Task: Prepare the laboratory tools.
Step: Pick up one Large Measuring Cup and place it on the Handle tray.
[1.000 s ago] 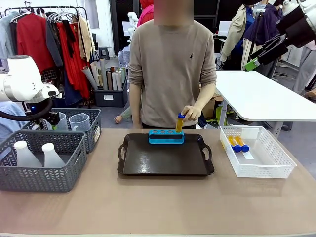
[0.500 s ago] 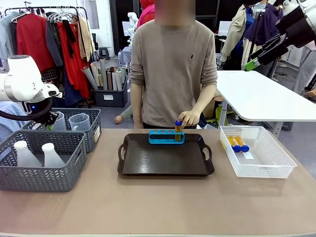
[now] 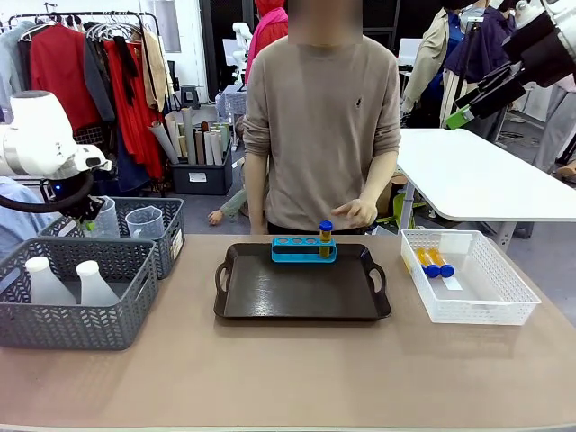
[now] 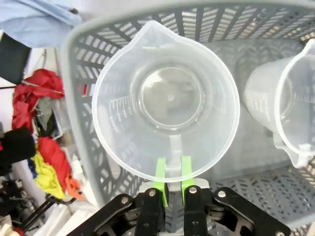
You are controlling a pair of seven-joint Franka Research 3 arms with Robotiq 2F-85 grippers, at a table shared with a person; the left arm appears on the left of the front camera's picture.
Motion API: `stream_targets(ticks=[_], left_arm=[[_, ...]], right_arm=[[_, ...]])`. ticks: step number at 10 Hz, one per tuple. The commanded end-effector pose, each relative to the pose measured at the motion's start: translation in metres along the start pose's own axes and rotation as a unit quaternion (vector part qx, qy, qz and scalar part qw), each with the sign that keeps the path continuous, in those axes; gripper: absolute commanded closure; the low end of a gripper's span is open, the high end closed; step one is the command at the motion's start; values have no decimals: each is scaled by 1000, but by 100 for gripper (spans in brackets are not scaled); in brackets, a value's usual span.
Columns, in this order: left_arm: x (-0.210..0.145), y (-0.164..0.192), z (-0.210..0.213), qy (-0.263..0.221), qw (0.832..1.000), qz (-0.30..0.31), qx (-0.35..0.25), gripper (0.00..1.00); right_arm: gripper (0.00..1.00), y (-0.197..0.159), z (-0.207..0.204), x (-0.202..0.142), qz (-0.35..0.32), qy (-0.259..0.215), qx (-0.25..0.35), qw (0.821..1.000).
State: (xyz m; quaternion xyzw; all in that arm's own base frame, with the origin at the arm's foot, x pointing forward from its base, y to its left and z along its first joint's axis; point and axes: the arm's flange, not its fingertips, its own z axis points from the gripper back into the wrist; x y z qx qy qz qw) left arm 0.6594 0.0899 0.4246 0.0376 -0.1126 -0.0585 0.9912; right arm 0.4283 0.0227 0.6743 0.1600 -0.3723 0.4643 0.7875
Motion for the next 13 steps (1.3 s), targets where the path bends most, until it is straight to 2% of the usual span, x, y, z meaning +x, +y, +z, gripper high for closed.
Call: stream_targets(ticks=[1,3,5,7,10,12,13], left_arm=[[4,-7,47,-4,1000,-27,2,100],[4,-29,119,-4,996,-79,-29,100],[-2,-52,182,-33,989,-137,-42,100],[-14,-88,246,-43,976,-204,-59,100],[-36,-123,312,-55,955,-281,-79,100],[-34,-136,345,-61,950,-297,-67,100],[-26,-131,344,-58,956,-281,-67,100]], right_arm=[[0,0,0,1,6,-3,2,1000],[0,0,0,1,6,-3,2,1000],[0,0,0,1,6,-3,2,1000],[0,0,0,1,6,-3,2,1000],[0,0,0,1,6,-3,2,1000],[0,0,0,1,6,-3,2,1000],[0,0,0,1,6,-3,2,1000]])
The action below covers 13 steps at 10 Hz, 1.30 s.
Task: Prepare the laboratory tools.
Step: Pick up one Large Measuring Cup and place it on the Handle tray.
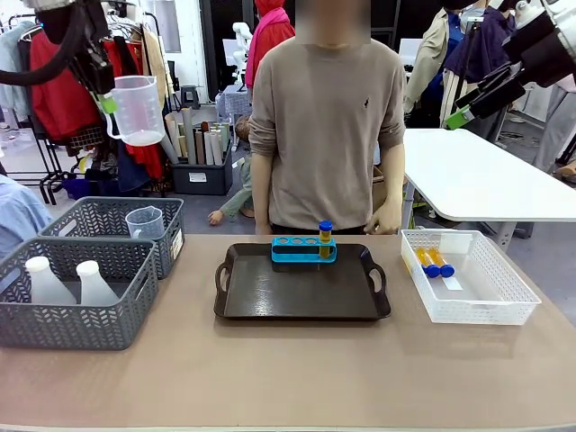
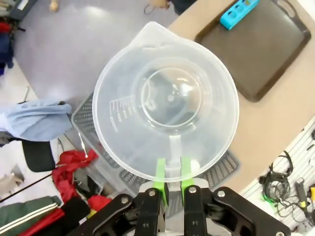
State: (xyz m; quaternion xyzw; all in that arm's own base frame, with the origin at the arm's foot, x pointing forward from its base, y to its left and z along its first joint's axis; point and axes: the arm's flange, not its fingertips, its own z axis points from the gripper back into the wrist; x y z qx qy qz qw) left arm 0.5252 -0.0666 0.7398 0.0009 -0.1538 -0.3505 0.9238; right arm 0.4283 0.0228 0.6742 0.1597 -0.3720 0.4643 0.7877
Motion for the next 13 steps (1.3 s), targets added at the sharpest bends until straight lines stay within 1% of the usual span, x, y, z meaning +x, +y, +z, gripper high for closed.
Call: stream_targets(ticks=[1,5,6,8,10,12,13], left_arm=[[-3,-1,-8,1,1000,1,0,100],[1,1,-8,5,1000,0,-3,100],[9,-24,-32,7,999,-35,-27,100],[28,-74,-47,-5,994,-104,-45,100],[38,-128,-67,-3,983,-165,-86,100],[46,-159,-86,-6,973,-201,-114,100],[51,-174,-96,-23,968,-220,-116,100]], right_arm=[[0,0,0,1,6,-3,2,1000],[0,0,0,1,6,-3,2,1000],[0,0,0,1,6,-3,2,1000],[0,0,0,1,6,-3,2,1000],[0,0,0,1,6,-3,2,1000],[0,0,0,1,6,-3,2,1000],[0,0,0,1,6,-3,2,1000]])
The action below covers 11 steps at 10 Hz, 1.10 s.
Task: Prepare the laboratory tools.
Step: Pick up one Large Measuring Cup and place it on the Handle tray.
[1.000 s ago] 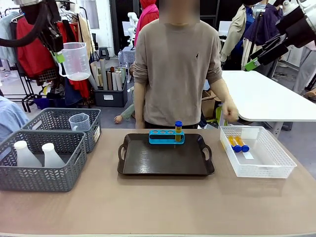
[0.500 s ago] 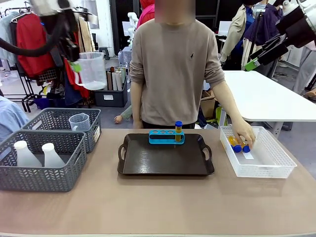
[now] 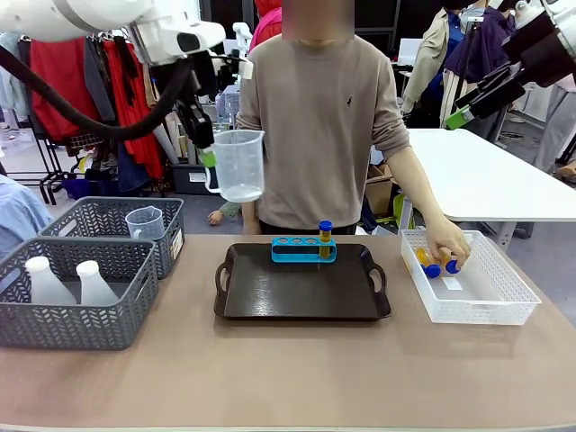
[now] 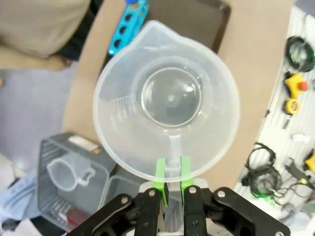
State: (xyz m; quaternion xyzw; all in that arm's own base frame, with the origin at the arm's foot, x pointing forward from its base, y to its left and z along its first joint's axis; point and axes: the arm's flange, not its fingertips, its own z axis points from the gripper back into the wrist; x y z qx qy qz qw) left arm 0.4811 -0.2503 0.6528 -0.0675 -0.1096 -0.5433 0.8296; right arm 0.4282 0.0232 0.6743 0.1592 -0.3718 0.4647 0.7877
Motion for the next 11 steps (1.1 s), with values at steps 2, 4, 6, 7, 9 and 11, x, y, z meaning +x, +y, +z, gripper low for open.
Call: stream_targets(ticks=[2,4,6,7,9,11], left_arm=[[15,-17,-36,-15,997,-74,-3,100],[45,-28,-72,-16,989,-144,-18,100],[68,-37,-115,1,986,-162,-24,100],[75,-45,-132,0,985,-171,-17,100],[84,-49,-160,2,987,-161,-12,100],[88,-49,-160,2,985,-170,-28,100]], right_arm=[[0,-1,1,0,6,-4,2,1000],[0,-1,1,0,6,-4,2,1000],[0,-1,1,0,6,-4,2,1000],[0,-1,1,0,6,-4,2,1000],[0,-1,1,0,6,-4,2,1000],[0,-1,1,0,6,-4,2,1000]])
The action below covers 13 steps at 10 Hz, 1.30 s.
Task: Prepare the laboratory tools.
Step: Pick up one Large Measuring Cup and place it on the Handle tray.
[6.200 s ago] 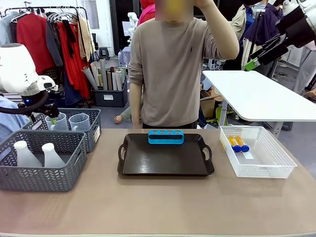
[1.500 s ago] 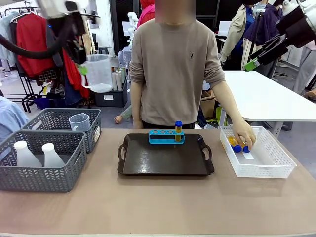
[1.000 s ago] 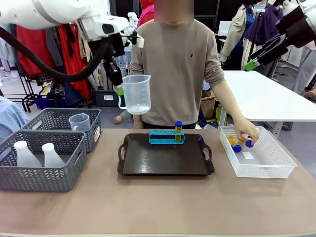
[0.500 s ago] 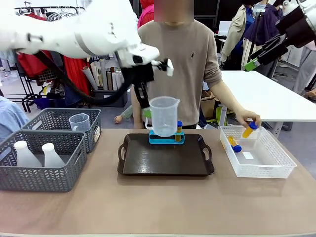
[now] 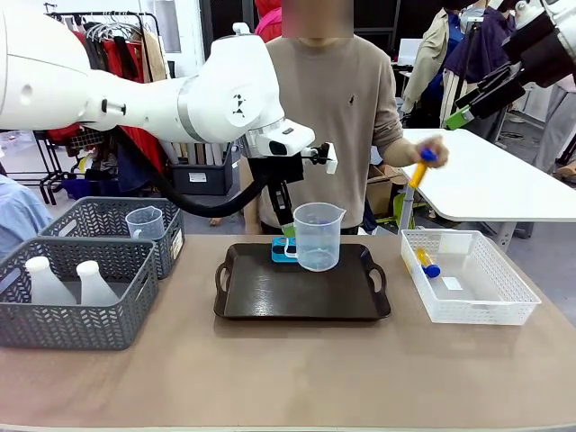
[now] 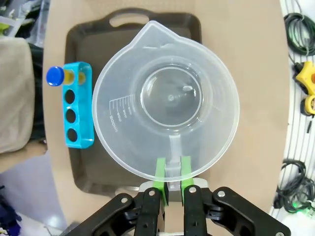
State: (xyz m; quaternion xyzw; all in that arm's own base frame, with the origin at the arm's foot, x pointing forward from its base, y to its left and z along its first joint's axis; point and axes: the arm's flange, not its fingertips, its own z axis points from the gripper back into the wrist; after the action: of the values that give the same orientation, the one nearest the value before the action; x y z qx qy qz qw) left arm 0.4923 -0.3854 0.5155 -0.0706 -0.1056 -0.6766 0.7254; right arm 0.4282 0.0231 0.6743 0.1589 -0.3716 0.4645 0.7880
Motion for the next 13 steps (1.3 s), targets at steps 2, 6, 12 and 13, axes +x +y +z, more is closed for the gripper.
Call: stream_targets(ticks=[2,6,12,13], left_arm=[[0,-4,5,3,1000,-3,-2,100],[20,39,-53,33,997,-74,1,100],[37,54,-127,28,994,-109,-3,100],[37,57,-132,28,993,-111,-5,100]], right_arm=[[0,0,1,0,6,-4,2,1000],[0,0,1,0,6,-4,2,1000],[0,0,1,0,6,-4,2,1000],[0,0,1,0,6,-4,2,1000]])
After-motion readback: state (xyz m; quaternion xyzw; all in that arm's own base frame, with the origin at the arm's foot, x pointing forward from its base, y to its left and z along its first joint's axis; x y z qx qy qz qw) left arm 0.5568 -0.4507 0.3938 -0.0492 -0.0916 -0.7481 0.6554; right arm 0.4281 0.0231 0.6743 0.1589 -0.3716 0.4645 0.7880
